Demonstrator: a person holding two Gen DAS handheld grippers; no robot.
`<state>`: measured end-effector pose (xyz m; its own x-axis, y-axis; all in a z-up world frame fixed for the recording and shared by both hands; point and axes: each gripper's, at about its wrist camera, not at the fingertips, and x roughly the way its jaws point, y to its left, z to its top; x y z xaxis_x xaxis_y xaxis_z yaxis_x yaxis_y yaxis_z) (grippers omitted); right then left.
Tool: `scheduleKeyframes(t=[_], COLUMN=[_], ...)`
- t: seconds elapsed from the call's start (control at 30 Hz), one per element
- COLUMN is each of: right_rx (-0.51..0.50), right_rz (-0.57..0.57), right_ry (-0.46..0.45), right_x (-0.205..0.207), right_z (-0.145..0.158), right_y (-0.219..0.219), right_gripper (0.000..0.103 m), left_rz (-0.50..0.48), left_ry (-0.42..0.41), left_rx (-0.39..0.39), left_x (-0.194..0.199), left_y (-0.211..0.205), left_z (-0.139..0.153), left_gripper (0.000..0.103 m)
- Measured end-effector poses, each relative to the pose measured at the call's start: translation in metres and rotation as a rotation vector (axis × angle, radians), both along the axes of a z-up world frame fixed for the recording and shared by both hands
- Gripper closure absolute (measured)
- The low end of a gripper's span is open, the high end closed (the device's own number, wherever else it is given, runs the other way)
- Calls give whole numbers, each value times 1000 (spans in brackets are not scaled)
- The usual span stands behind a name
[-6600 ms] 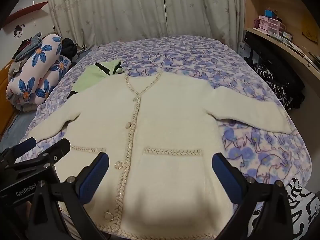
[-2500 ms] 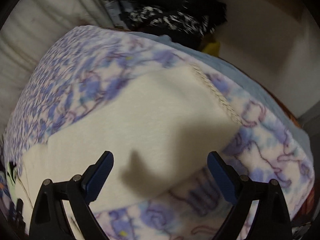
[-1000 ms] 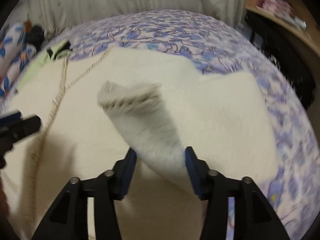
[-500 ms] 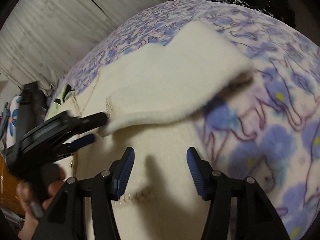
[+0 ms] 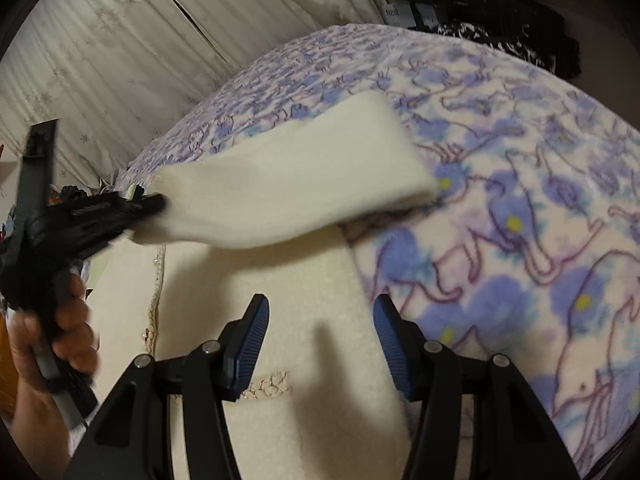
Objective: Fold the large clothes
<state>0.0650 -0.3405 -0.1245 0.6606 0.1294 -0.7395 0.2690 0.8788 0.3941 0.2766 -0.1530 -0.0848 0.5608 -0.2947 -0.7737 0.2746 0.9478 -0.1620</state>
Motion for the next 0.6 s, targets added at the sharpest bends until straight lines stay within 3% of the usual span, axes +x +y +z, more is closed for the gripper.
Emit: scheduleKeyframes(t=[0.13,0.27,0.37,0.47,0.6], right_rx=[-17,-66,-91,-107,-71], right_rz=[3,17,38,56,62], right_ry=[20,50,66,55,10], right_x=[6,17,26,40,67], right_z=[-3,-6,-4,6,26], right_y=[4,10,14,14,3], right_gripper=[48,48,48,48,33], left_rz=[88,177,186,204,205], left_ry=[2,49,141,203,229], left_rx=[65,128,65,-5,-82], left_x=[14,28,33,37,42], left_y=[41,85,112,127,135], left_z=[-6,-37,-66,-78,-81], left_gripper=[93,93,91,76,51])
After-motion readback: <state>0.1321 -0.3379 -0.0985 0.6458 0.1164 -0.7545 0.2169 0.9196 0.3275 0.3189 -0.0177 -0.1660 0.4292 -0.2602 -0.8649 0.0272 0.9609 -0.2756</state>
